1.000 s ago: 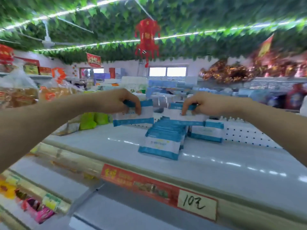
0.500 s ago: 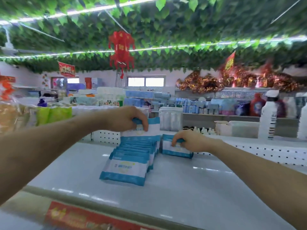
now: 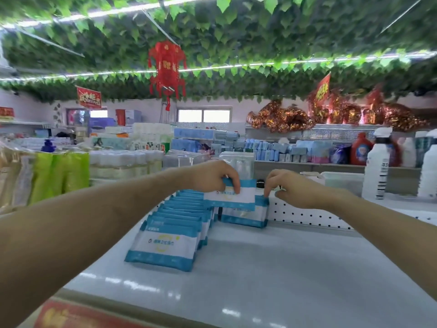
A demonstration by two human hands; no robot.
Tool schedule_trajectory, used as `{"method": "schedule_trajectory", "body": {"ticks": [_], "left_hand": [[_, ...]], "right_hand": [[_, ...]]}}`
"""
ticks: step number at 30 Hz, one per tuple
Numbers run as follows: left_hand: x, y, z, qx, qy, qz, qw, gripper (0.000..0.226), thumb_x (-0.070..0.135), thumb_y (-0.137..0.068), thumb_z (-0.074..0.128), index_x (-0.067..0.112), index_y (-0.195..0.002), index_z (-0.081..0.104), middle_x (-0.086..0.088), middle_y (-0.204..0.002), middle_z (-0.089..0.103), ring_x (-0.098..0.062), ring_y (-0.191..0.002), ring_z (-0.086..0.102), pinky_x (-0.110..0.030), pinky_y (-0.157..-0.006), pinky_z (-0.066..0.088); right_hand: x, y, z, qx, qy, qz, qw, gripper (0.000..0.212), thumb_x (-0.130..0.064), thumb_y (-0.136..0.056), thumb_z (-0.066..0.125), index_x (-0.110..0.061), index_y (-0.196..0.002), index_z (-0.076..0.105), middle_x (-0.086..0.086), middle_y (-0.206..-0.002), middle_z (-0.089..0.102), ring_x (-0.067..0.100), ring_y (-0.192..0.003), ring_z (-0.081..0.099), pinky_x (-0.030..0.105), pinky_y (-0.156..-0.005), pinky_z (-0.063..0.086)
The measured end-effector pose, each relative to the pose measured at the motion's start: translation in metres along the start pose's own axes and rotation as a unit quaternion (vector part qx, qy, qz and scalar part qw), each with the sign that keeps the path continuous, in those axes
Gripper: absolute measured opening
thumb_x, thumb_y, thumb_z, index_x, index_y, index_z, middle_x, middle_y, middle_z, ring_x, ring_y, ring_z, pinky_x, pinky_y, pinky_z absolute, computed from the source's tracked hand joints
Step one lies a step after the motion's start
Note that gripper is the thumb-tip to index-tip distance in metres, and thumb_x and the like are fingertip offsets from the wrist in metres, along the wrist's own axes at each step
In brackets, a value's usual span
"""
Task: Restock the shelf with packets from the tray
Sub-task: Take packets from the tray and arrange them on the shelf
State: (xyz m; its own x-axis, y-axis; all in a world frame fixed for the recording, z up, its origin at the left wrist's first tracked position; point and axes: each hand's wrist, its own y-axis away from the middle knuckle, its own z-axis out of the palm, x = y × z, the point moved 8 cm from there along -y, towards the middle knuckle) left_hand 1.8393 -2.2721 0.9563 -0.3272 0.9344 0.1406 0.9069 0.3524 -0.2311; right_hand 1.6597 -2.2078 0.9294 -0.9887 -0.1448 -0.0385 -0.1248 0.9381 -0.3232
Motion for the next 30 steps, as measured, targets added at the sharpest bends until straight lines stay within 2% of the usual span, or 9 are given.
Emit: {"method": "schedule_trajectory", "body": {"ticks": [2, 5, 7, 10, 14, 18, 22, 26, 30], "left_hand": [[0.005, -0.019, 0.019, -0.014, 0.019, 0.010, 1.000, 0.041, -0.010, -0.089, 0.057, 0.021, -0.108, 0.078, 0.024, -0.110, 0.061, 0.002, -0.104, 0.061, -0.030, -0.098, 0.050], [0.010, -0.039, 0.043, -0.035, 0.047, 0.021, 0.998, 0.039, -0.009, -0.091, 0.058, 0.020, -0.107, 0.077, 0.031, -0.109, 0.058, 0.022, -0.098, 0.054, -0.012, -0.090, 0.044], [0.006, -0.047, 0.058, -0.053, 0.045, 0.024, 0.997, 0.038, -0.009, -0.091, 0.059, 0.020, -0.107, 0.077, 0.029, -0.108, 0.058, 0.014, -0.102, 0.055, -0.014, -0.093, 0.043], [-0.004, -0.048, 0.072, -0.071, 0.027, 0.018, 0.997, 0.037, -0.007, -0.091, 0.061, 0.021, -0.106, 0.077, 0.025, -0.108, 0.057, -0.003, -0.107, 0.055, -0.030, -0.101, 0.044], [-0.012, -0.045, 0.076, -0.073, 0.044, 0.011, 0.996, 0.034, -0.006, -0.093, 0.062, 0.021, -0.106, 0.077, 0.021, -0.112, 0.060, -0.003, -0.110, 0.056, -0.026, -0.102, 0.041], [-0.017, -0.044, 0.076, -0.046, -0.012, 0.016, 0.999, 0.037, -0.003, -0.093, 0.065, 0.030, -0.104, 0.078, 0.011, -0.121, 0.051, -0.013, -0.117, 0.048, -0.034, -0.109, 0.039], [-0.018, -0.027, 0.059, -0.018, -0.039, 0.003, 0.999, 0.038, 0.000, -0.095, 0.063, 0.033, -0.111, 0.076, 0.006, -0.130, 0.046, -0.013, -0.120, 0.038, -0.030, -0.108, 0.031], [-0.025, 0.025, 0.016, 0.004, -0.031, -0.022, 0.999, 0.032, 0.003, -0.097, 0.062, 0.021, -0.120, 0.074, 0.001, -0.125, 0.056, -0.015, -0.112, 0.053, -0.028, -0.096, 0.044], [-0.049, 0.108, -0.026, 0.048, -0.004, -0.114, 0.992, 0.019, 0.023, -0.104, 0.060, 0.024, -0.117, 0.073, 0.013, -0.110, 0.067, -0.006, -0.101, 0.065, -0.028, -0.093, 0.053]], "right_hand": [[0.008, 0.014, -0.009, 0.001, 0.016, 0.015, 1.000, 0.037, -0.007, -0.097, 0.063, -0.044, -0.094, 0.070, -0.017, -0.122, 0.054, 0.005, -0.114, 0.053, 0.035, -0.100, 0.045], [0.022, 0.029, -0.015, 0.000, 0.020, 0.034, 0.999, 0.037, -0.010, -0.098, 0.062, -0.046, -0.091, 0.069, -0.019, -0.122, 0.054, 0.004, -0.113, 0.054, 0.037, -0.101, 0.046], [0.033, 0.037, -0.017, -0.001, 0.024, 0.041, 0.999, 0.036, -0.011, -0.098, 0.063, -0.045, -0.091, 0.069, -0.021, -0.121, 0.053, 0.003, -0.114, 0.054, 0.041, -0.103, 0.047], [0.044, 0.047, -0.019, 0.006, 0.040, 0.048, 0.998, 0.033, -0.012, -0.097, 0.064, -0.044, -0.092, 0.071, -0.021, -0.118, 0.055, 0.004, -0.111, 0.056, 0.045, -0.103, 0.045], [0.049, 0.054, -0.018, 0.008, 0.024, 0.052, 0.998, 0.035, -0.009, -0.096, 0.066, -0.043, -0.090, 0.073, -0.022, -0.115, 0.058, 0.005, -0.109, 0.057, 0.044, -0.104, 0.046], [0.045, 0.049, -0.018, 0.011, 0.034, 0.047, 0.998, 0.031, -0.014, -0.097, 0.065, -0.043, -0.091, 0.073, -0.023, -0.115, 0.057, 0.005, -0.107, 0.058, 0.046, -0.100, 0.048], [0.018, 0.034, -0.024, 0.009, 0.025, 0.023, 0.999, 0.031, -0.014, -0.098, 0.064, -0.044, -0.091, 0.072, -0.022, -0.116, 0.056, 0.002, -0.105, 0.058, 0.041, -0.095, 0.053], [-0.040, 0.007, -0.028, 0.006, 0.004, -0.040, 0.999, 0.027, -0.013, -0.100, 0.061, -0.037, -0.099, 0.073, -0.016, -0.110, 0.060, 0.001, -0.099, 0.059, 0.032, -0.093, 0.051], [-0.130, -0.033, -0.016, -0.001, -0.025, -0.121, 0.992, 0.025, -0.012, -0.099, 0.060, -0.033, -0.105, 0.073, -0.022, -0.104, 0.061, -0.003, -0.097, 0.057, 0.023, -0.083, 0.044]]}}
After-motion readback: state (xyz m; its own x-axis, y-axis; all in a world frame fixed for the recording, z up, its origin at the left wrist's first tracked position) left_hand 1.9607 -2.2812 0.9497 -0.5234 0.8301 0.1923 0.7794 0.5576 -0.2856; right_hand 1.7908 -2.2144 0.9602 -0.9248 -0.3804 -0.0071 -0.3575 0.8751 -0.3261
